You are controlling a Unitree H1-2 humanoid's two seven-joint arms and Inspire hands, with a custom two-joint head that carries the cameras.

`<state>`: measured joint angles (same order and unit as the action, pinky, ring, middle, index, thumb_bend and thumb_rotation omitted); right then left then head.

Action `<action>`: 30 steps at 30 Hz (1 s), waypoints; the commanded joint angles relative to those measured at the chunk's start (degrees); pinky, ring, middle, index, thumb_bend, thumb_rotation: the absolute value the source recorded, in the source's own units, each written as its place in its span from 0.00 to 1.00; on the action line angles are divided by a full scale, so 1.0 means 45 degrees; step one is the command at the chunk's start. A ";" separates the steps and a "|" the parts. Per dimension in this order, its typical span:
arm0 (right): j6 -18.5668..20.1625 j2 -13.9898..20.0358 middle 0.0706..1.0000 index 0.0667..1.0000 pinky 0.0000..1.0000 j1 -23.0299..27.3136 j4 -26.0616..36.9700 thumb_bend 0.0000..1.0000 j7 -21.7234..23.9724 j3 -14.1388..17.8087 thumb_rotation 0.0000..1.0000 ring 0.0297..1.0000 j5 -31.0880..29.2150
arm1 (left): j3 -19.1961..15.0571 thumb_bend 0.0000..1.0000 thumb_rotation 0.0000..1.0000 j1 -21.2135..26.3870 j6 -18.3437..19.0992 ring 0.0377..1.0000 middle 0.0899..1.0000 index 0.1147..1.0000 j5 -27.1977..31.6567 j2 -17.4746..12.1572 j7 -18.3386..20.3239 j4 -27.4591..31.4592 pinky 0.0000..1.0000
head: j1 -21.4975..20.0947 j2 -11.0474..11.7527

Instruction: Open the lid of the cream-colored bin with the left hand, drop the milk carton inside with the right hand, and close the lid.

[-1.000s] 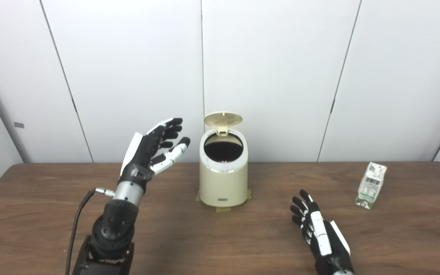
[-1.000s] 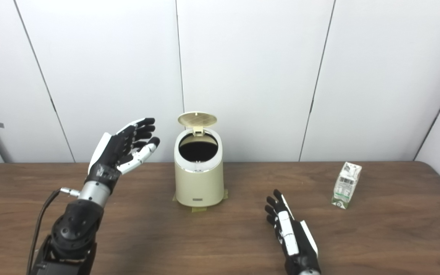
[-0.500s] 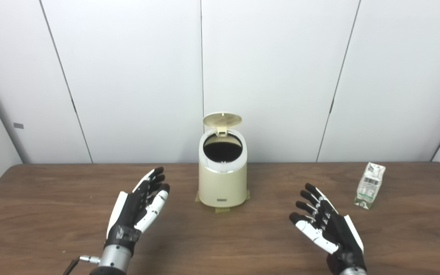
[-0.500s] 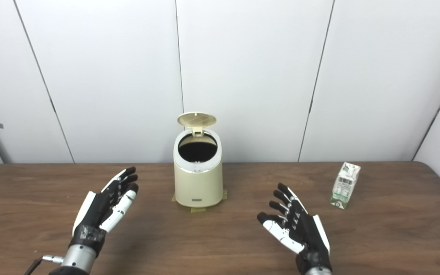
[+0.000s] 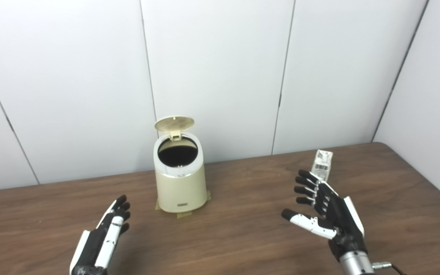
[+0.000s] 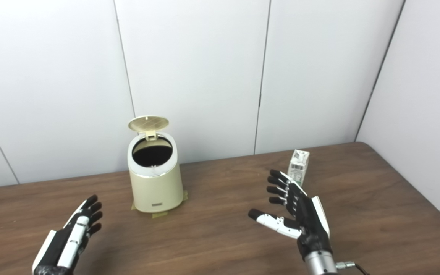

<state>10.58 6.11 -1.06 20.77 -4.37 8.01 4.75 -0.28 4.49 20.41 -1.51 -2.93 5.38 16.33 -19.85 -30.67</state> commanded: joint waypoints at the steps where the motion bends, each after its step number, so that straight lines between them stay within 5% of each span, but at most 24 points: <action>1: 0.0343 0.0143 0.80 0.79 0.72 0.0094 0.0684 0.80 -0.0232 0.0308 0.29 0.76 0.0274 | -0.0071 0.38 0.84 0.0374 -0.0195 0.95 0.95 0.95 0.0355 0.0001 0.0020 0.0218 0.95 | -0.0065 -0.0014; 12: 0.0738 0.1368 0.82 0.81 0.73 0.0170 0.0782 0.81 -0.0325 0.1274 0.24 0.79 0.1473 | 0.0007 0.32 0.99 0.0315 -0.0264 0.97 0.96 0.97 0.0919 -0.0177 0.0307 -0.0129 1.00 | -0.1068 -0.0256; 20: 0.1119 0.2384 0.84 0.83 0.67 0.1044 -0.0234 0.86 -0.0422 0.1790 0.20 0.78 0.2183 | 0.0007 0.27 1.00 0.0054 0.0066 0.98 0.97 0.98 0.1045 -0.0416 0.0460 0.0066 1.00 | -0.1436 -0.0547; 26: 0.1842 0.3511 0.86 0.85 0.73 0.2101 -0.1620 0.91 -0.0220 0.1772 0.25 0.84 0.2800 | -0.0042 0.26 1.00 0.0086 0.0129 0.98 0.97 0.99 0.1171 -0.0430 0.0474 0.0222 1.00 | -0.1366 -0.0657; 30: 0.2328 0.4046 0.92 0.90 0.78 0.2828 -0.2326 0.92 0.0111 0.1688 0.18 0.89 0.2639 | -0.0022 0.27 1.00 0.0104 0.0140 0.98 0.97 0.99 0.1107 -0.0472 0.0452 0.0192 1.00 | -0.1073 -0.0724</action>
<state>21.03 22.67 8.73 9.87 -4.07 15.28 16.69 -0.37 3.24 21.73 2.90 -4.67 7.35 15.59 -24.61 -33.92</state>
